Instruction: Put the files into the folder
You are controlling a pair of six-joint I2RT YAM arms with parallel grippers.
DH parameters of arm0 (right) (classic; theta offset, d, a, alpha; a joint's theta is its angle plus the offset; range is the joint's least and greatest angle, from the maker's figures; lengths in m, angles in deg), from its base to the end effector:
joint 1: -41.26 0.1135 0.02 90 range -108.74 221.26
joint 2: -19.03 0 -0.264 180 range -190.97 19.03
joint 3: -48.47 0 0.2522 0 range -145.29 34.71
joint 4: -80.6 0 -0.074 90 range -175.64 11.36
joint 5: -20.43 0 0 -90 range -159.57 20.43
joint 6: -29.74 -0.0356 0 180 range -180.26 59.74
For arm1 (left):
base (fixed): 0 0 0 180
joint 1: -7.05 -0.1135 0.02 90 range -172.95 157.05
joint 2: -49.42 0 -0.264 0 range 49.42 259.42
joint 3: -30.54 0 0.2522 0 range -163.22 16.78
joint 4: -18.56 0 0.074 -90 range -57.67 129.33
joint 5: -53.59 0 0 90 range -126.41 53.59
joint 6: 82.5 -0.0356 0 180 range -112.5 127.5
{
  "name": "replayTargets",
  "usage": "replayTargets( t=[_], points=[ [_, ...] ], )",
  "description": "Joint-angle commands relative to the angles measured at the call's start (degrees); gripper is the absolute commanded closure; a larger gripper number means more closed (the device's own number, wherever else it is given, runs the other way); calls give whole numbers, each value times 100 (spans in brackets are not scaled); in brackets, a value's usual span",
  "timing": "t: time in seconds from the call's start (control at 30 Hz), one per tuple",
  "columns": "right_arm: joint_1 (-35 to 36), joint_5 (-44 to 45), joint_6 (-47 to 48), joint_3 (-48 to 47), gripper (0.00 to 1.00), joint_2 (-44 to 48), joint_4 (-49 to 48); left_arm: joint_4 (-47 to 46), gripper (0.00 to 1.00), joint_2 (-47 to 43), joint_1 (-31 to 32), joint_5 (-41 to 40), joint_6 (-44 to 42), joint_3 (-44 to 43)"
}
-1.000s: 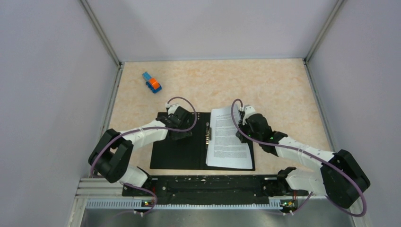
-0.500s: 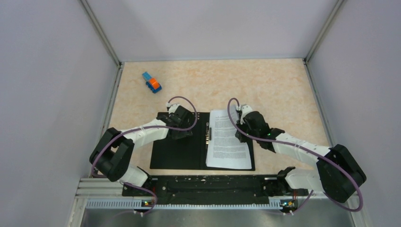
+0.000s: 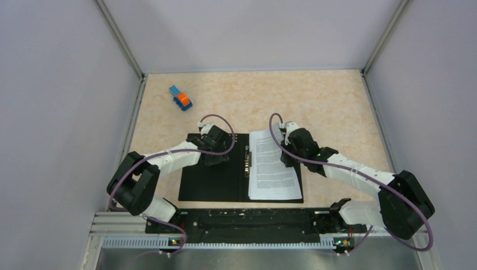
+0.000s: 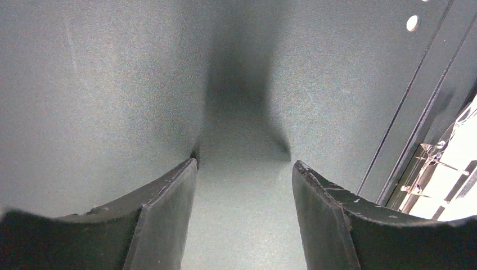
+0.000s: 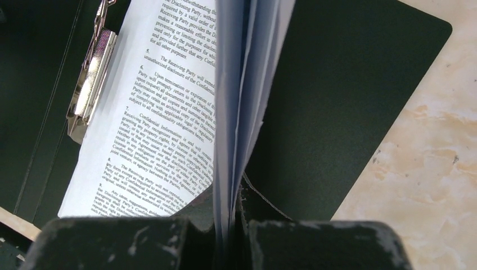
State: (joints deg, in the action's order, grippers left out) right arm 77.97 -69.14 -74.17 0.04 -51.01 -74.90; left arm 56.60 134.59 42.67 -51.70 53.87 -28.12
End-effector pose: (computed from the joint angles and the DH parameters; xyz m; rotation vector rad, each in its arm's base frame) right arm 0.1928 0.1435 0.1898 -0.4738 2.3681 0.4078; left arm 0.2250 -0.1496 0.1662 -0.3260 2.6133 -0.1233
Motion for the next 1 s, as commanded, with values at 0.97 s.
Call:
replayTargets(
  t=[0.97],
  points=[
    [129, 314, -546, -524, 65, -490, 335, -19, 33, 108, 4, 193, 14, -170]
  ],
)
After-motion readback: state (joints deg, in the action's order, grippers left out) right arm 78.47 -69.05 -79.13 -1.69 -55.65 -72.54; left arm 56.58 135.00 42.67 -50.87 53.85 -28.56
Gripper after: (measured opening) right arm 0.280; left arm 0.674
